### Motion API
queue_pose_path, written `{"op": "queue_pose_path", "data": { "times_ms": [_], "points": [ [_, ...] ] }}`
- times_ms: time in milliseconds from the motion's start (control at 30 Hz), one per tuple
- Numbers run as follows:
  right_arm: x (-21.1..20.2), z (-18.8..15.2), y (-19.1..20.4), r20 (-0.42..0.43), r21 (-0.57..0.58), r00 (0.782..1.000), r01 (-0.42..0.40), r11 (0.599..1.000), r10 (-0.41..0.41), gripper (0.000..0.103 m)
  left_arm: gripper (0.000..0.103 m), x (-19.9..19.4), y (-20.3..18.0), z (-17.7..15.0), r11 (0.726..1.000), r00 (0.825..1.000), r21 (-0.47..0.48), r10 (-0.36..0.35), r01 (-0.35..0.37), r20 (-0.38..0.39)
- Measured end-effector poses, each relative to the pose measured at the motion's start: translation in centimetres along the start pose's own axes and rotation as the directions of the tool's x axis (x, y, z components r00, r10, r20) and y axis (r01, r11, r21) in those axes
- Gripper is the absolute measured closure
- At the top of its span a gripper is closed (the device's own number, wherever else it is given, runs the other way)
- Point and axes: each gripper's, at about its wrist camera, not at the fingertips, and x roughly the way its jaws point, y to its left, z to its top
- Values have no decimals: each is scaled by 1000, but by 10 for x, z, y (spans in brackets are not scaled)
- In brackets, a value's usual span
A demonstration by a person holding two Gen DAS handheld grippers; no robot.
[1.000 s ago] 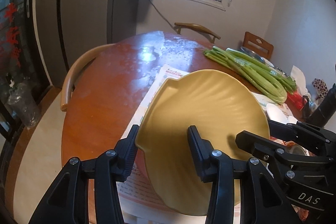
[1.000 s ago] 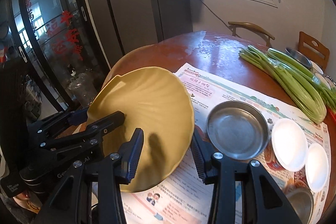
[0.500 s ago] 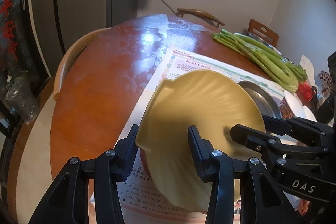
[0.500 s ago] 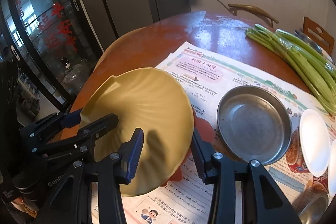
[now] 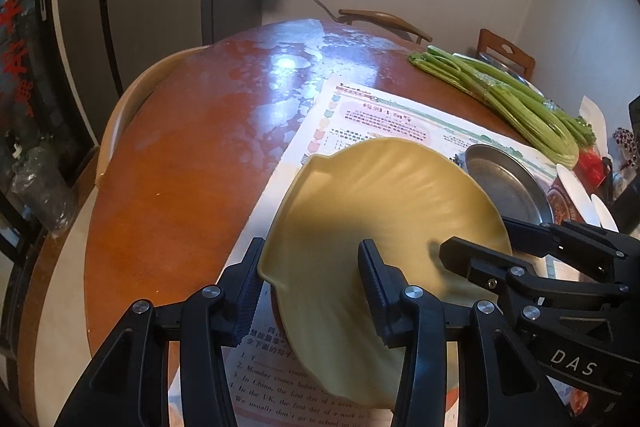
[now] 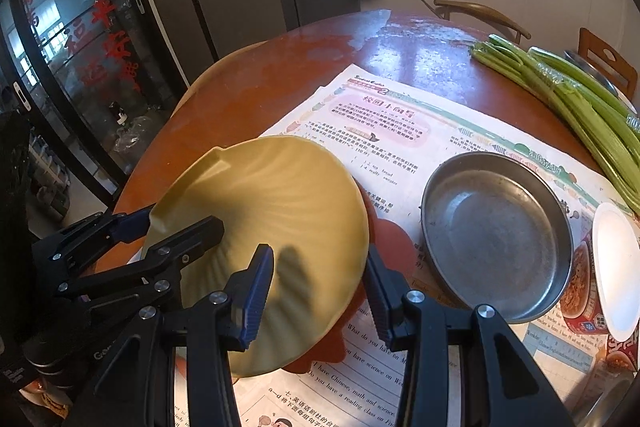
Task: Organize plates and bowls
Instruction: 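Lower the yellow plate onto the pink plate and open the left gripper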
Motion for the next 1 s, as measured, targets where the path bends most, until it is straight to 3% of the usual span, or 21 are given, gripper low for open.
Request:
{"op": "queue_pose_path", "data": {
  "times_ms": [567,1000],
  "points": [
    [-2,0,-8,13,37,1000,17,999,-18,58,55,3,8,2,1000,1000,-1,24,-24,6],
    [-14,-3,-10,43,51,998,34,998,-36,57,55,-17,14,4,1000,999,-13,25,-24,37]
  ]
}}
